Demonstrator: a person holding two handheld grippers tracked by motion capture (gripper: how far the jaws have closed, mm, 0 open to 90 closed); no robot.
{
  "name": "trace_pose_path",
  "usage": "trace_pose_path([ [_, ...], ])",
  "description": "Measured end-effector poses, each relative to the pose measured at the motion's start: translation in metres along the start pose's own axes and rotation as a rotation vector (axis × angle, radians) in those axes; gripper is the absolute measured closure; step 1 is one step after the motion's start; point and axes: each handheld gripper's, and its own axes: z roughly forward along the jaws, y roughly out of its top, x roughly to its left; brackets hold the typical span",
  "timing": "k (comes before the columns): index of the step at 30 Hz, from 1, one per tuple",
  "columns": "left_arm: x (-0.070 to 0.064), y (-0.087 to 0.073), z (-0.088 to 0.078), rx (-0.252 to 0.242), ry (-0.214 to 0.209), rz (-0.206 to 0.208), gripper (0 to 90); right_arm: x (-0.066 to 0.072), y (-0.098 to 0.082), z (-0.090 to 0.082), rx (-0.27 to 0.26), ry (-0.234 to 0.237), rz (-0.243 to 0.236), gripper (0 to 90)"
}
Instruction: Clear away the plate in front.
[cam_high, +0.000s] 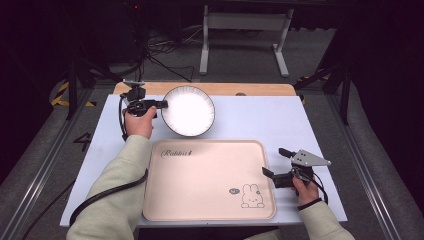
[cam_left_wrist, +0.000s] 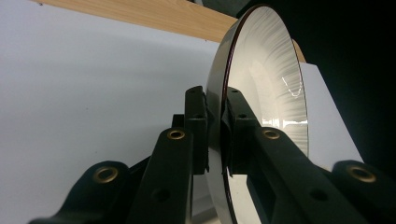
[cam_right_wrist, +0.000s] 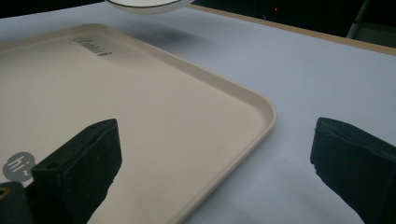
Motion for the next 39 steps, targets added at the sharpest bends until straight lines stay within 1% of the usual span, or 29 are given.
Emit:
trace_pose_path([
  [3, -0.003, -0.002, -0.006, 0.003, -0.021, 0.012, 82.3, 0.000, 0.000, 0.000, -0.001, 0.000, 0.001, 2.6],
  [5, -0.006, -0.003, -0.010, 0.009, -0.039, 0.033, 82.1, 0.000, 0.000, 0.000, -0.001, 0.001, 0.002, 2.6],
  [7, -0.007, -0.004, -0.013, 0.014, -0.049, 0.043, 82.0, 0.000, 0.000, 0.000, -0.001, 0.001, 0.001, 2.6],
  [14, -0.011, -0.010, -0.023, 0.031, -0.074, 0.058, 82.0, 0.000, 0.000, 0.000, 0.000, 0.001, 0.000, 2.6],
  [22, -0.015, -0.022, -0.034, 0.048, -0.117, 0.071, 81.9, 0.000, 0.000, 0.000, 0.000, -0.001, 0.000, 2.6],
  [27, -0.020, -0.029, -0.040, 0.043, -0.136, 0.093, 81.9, 0.000, 0.000, 0.000, 0.000, -0.001, 0.000, 2.6],
  [33, -0.028, -0.035, -0.048, 0.056, -0.167, 0.112, 81.9, 0.000, 0.000, 0.000, 0.000, 0.000, 0.001, 2.6],
  [35, -0.029, -0.037, -0.050, 0.063, -0.174, 0.115, 81.9, 0.000, 0.000, 0.000, 0.000, 0.000, 0.001, 2.6],
  [39, -0.032, -0.041, -0.054, 0.051, -0.172, 0.138, 81.8, 0.000, 0.000, 0.000, -0.001, 0.000, 0.000, 2.6],
])
